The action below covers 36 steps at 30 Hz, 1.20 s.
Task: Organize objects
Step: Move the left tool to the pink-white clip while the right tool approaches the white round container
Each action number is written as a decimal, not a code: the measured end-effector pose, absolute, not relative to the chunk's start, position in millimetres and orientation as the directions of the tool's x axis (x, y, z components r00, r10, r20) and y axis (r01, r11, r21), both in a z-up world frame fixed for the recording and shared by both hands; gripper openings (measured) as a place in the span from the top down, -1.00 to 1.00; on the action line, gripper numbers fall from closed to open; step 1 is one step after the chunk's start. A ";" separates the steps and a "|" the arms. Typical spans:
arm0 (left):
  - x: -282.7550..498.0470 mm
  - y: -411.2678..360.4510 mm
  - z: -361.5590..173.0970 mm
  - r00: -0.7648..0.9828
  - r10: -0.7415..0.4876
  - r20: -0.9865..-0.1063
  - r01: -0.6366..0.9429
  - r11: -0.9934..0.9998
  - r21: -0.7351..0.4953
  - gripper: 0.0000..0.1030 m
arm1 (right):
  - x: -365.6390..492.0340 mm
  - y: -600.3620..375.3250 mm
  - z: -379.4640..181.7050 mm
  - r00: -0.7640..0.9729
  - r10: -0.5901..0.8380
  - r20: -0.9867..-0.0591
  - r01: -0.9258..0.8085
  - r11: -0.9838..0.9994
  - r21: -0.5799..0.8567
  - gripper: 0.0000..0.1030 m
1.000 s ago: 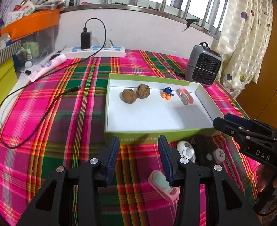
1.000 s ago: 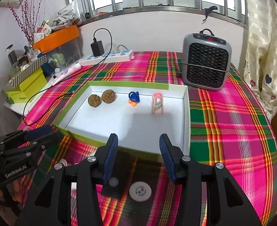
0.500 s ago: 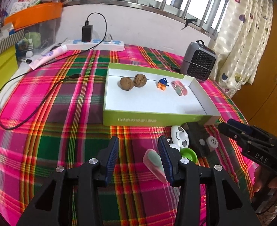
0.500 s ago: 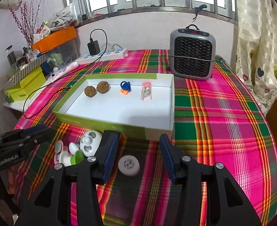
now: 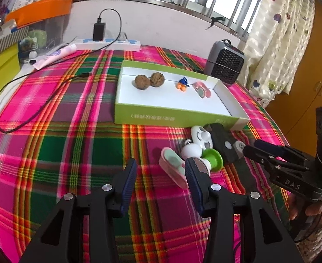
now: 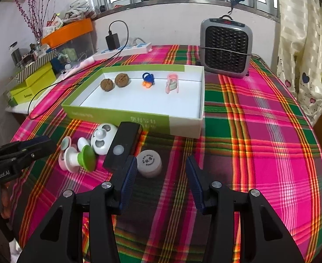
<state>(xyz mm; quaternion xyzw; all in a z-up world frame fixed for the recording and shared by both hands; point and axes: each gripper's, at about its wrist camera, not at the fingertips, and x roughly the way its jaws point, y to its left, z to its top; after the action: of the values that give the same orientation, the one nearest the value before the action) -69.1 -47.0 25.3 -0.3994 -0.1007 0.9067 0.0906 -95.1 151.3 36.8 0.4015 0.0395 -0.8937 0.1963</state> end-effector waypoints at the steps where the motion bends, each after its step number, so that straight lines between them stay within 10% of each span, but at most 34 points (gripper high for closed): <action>1: -68.2 -46.1 24.8 -0.664 0.245 -0.706 -0.086 -0.964 -0.253 0.15 | -95.0 149.5 36.0 -0.597 -0.319 -0.736 0.389 -0.917 0.082 0.08; 36: -68.3 -52.8 11.5 -0.631 0.168 -0.758 -0.037 -0.982 -0.188 0.09 | -109.1 135.9 22.3 -0.565 -0.265 -0.781 0.408 -0.913 0.015 0.08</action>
<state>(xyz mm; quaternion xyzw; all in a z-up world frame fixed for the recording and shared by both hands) -68.3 -52.8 11.5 -0.4260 -0.0773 0.8996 0.0570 -109.1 135.9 22.3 0.4254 0.0837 -0.8806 0.1911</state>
